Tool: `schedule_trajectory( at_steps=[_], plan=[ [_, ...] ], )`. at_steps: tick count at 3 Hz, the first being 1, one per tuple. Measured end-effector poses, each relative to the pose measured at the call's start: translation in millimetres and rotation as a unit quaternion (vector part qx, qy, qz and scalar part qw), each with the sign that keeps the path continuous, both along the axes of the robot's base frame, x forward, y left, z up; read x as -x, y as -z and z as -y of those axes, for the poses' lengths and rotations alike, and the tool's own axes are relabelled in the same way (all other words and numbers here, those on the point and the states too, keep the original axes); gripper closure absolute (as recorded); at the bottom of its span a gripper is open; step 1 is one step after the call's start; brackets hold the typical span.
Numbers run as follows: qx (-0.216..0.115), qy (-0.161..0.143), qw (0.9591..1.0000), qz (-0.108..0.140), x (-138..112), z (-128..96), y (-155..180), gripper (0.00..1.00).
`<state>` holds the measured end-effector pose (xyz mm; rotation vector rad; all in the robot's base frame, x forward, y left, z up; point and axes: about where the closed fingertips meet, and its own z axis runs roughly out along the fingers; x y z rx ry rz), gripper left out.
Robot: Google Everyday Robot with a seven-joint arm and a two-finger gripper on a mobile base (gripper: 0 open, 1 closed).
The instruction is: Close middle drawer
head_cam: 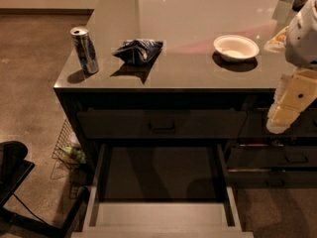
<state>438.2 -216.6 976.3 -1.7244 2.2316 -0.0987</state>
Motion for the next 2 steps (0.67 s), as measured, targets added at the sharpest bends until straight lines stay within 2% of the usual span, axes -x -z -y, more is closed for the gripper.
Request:
schedule_trajectory(
  at_steps=[1,2],
  plan=[
    [0.000,0.000,1.0000,0.000,0.0,0.0,0.0,0.00],
    [-0.006,0.011,0.9998,0.013,2.5,1.7,14.9,0.00]
  ],
)
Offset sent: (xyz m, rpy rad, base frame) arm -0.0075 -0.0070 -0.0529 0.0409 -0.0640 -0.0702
